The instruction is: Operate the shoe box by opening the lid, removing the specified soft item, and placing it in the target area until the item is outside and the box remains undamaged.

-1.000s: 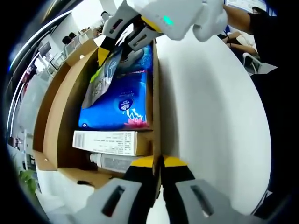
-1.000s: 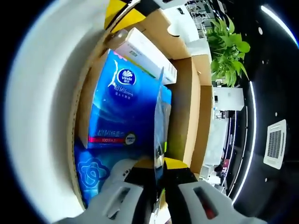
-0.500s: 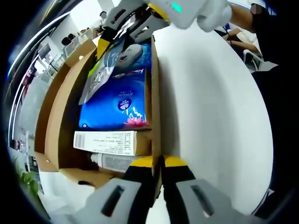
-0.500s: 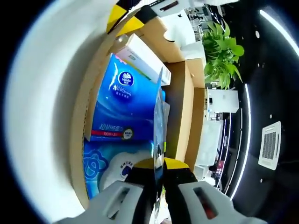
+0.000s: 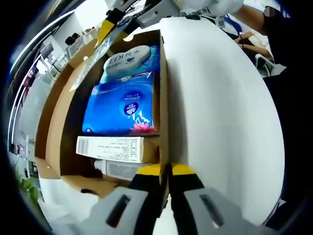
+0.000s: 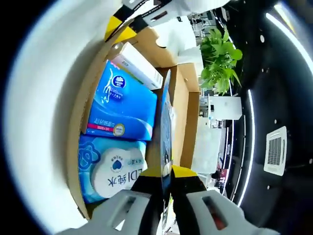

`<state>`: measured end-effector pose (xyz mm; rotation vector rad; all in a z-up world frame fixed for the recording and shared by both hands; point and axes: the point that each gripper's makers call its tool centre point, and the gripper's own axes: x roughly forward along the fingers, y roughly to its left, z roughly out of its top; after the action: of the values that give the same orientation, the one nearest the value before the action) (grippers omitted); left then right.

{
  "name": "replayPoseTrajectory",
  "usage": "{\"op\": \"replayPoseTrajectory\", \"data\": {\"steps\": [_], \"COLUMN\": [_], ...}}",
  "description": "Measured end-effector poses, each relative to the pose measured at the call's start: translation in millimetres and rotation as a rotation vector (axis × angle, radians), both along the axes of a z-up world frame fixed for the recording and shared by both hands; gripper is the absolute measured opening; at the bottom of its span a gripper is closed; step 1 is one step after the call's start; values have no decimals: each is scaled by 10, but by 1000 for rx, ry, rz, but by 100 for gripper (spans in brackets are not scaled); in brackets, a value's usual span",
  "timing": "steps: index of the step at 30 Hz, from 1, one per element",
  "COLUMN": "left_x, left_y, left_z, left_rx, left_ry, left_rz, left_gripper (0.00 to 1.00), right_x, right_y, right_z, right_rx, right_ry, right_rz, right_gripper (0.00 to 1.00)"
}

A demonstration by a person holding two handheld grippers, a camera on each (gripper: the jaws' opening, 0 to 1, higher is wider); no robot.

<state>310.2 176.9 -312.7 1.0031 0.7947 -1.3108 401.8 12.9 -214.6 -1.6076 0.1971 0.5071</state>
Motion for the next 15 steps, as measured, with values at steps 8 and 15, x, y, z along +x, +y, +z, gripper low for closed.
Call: {"op": "replayPoseTrajectory", "data": {"steps": [8,15], "left_x": [-25,-23], "left_y": [-3,0], "left_z": [2,-1], "left_rx": [0,5], "left_ry": [-3,-6], "left_rz": [-5,-2], "left_gripper": [4,4], "right_x": [-164,-278], "right_y": [-195,-642], "right_z": [173,329], "right_rx": [11,18], "right_ry": [-46,-88], "right_rz": [-23,-88], "right_gripper": [1,1]}}
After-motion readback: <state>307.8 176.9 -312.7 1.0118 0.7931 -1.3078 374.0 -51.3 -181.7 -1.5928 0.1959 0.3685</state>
